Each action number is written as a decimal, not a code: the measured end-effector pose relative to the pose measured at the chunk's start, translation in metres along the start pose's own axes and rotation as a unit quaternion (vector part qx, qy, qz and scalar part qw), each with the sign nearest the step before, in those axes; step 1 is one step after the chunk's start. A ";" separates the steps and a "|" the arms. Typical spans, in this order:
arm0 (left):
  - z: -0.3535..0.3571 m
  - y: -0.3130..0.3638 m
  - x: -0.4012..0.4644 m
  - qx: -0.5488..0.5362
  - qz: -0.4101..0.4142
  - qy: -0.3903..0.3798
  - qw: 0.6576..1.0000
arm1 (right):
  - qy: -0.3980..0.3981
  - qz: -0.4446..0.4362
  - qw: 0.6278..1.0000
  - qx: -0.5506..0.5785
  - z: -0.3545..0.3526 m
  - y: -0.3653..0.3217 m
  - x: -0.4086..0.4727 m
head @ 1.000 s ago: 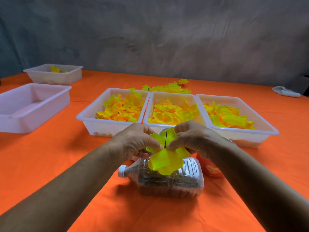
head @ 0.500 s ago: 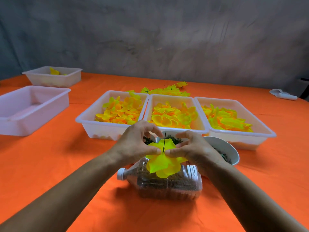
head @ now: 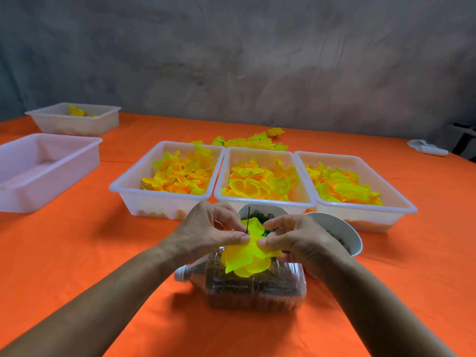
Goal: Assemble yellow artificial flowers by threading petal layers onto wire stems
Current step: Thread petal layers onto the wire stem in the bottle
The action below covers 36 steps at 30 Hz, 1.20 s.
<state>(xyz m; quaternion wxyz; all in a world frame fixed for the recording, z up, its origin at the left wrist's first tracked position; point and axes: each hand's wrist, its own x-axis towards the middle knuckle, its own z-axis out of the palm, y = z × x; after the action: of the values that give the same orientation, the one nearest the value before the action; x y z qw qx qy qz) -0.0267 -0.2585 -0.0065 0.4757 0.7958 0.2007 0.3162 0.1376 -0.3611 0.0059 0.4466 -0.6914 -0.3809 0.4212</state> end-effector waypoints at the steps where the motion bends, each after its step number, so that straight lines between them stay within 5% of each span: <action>1: 0.000 -0.001 0.001 -0.005 0.001 -0.002 1.000 | 0.006 -0.004 1.000 -0.013 0.000 0.001 0.000; 11: -0.001 -0.003 0.006 -0.035 -0.017 -0.040 0.998 | -0.006 -0.011 0.996 -0.091 -0.042 -0.007 0.001; 14: -0.001 0.000 0.007 -0.042 -0.017 -0.050 0.998 | 0.109 -0.064 0.987 -0.099 -0.073 -0.013 0.017; 17: -0.002 0.001 0.007 -0.042 -0.014 -0.060 0.997 | 0.279 -0.104 0.937 -0.183 -0.108 -0.011 0.049; 19: -0.002 -0.001 0.008 -0.043 -0.020 -0.060 0.997 | 0.317 -0.080 0.918 -0.225 -0.126 -0.006 0.071; 24: -0.004 0.001 0.009 -0.041 -0.027 -0.072 0.996 | 0.208 -0.034 0.955 -0.210 -0.135 0.006 0.112; 30: -0.004 0.005 0.008 -0.033 -0.033 -0.078 0.996 | 0.150 0.062 0.954 -0.252 -0.129 0.009 0.135; 36: -0.005 0.005 0.005 -0.034 -0.030 -0.076 0.996 | 0.281 0.024 0.933 -0.226 -0.126 0.015 0.138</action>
<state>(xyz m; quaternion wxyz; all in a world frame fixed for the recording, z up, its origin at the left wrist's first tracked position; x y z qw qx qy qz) -0.0262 -0.2550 0.0015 0.5261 0.7941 0.1773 0.2473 0.3051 -0.2781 -0.0106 0.3574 -0.8730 -0.3081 0.1235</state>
